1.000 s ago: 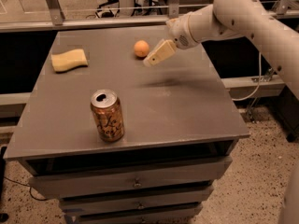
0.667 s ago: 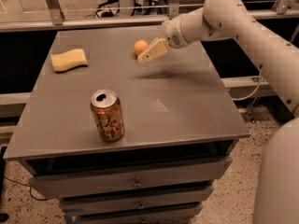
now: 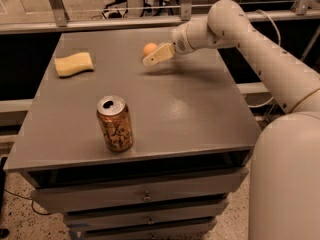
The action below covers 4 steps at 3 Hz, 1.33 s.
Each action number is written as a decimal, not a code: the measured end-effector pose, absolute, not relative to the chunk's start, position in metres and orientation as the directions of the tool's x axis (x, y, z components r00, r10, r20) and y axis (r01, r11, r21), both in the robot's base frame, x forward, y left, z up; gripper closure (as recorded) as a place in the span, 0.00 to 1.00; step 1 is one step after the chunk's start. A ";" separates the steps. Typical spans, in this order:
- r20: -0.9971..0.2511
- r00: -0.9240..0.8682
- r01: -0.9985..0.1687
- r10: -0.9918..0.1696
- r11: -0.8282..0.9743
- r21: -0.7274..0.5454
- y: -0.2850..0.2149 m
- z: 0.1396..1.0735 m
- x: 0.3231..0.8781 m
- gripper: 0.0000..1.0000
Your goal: Pick orange
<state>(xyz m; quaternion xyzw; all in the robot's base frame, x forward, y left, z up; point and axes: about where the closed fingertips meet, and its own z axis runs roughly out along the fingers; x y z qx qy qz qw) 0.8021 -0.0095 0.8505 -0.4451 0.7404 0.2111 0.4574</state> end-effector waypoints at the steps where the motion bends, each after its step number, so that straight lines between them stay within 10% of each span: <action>1: -0.874 -0.206 -0.849 -0.441 0.524 -0.065 -0.004 0.839 0.809 0.19; 4: -0.912 -0.143 -0.887 -0.385 0.459 -0.056 0.013 0.859 0.790 0.88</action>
Offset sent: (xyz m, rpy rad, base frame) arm 0.0116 0.0196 -0.0185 0.0796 0.0342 0.0088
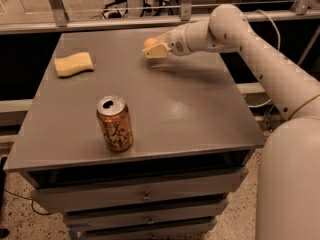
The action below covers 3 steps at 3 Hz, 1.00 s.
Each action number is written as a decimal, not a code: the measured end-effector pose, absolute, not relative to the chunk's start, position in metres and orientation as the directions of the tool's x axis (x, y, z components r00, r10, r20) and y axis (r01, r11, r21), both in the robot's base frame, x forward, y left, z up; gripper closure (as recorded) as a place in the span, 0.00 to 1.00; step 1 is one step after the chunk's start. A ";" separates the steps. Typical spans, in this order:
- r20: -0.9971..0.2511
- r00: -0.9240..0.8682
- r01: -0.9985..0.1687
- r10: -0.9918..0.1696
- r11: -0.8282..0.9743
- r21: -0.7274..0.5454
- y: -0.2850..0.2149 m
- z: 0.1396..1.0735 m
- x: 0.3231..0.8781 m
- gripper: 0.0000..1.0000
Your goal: Pick orange
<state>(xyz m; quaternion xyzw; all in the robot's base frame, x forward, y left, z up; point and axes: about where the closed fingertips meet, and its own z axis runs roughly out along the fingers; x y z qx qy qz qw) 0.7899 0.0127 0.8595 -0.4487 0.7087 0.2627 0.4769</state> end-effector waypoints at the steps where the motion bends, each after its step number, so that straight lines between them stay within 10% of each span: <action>1: -0.946 -0.088 -0.919 -0.311 0.393 -0.044 0.006 0.886 0.766 1.00; 3: -0.982 -0.049 -0.950 -0.182 0.311 -0.010 -0.010 0.914 0.739 1.00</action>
Offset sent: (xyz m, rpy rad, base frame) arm -0.0795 -0.0668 0.0894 0.3929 -0.0799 0.2405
